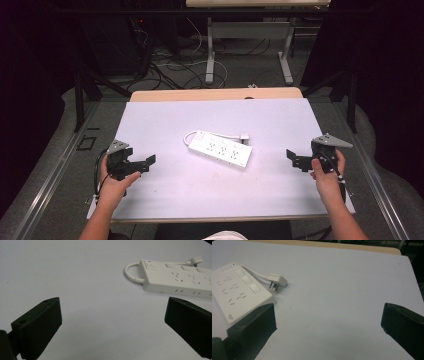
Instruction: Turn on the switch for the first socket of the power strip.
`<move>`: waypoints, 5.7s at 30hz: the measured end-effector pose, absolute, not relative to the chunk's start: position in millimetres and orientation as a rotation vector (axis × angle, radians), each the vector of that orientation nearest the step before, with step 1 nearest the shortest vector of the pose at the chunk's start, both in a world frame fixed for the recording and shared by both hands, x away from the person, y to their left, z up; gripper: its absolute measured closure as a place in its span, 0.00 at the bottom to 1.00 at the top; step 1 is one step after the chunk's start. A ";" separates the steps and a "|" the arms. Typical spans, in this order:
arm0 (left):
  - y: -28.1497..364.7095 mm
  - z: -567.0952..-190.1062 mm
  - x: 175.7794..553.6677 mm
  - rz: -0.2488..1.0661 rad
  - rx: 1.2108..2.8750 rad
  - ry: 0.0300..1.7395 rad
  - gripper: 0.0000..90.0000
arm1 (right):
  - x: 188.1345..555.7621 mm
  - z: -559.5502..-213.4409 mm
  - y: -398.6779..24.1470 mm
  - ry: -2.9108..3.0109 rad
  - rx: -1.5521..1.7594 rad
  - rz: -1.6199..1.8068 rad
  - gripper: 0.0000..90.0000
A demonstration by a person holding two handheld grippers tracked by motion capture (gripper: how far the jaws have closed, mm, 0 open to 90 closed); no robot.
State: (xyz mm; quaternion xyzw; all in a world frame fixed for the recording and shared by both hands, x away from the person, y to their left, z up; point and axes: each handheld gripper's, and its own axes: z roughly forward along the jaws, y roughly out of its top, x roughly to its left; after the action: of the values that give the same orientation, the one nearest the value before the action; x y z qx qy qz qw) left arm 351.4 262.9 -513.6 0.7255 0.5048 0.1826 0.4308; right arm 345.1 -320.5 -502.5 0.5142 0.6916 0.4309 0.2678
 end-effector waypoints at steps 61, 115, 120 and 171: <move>180.6 -501.2 326.6 0.395 1.934 1.060 0.26 | 349.0 -521.5 -304.5 1.982 1.332 1.152 0.00; 125.5 -452.4 381.6 0.264 1.865 1.052 0.51 | 348.9 -523.7 -304.3 1.989 1.352 1.159 0.00; 121.1 -451.0 388.1 0.241 1.856 1.071 0.51 | 349.4 -524.5 -304.7 1.992 1.354 1.162 0.00; 83.8 -469.4 454.1 0.077 1.911 1.324 0.60 | 350.7 -526.6 -306.2 1.982 1.359 1.160 0.00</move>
State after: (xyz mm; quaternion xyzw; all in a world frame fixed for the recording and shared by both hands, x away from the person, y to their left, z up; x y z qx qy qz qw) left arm 454.1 83.8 -469.4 0.7542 0.5226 0.0303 0.3965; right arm 350.7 -306.2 -526.6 0.4951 0.7221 0.4226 0.2343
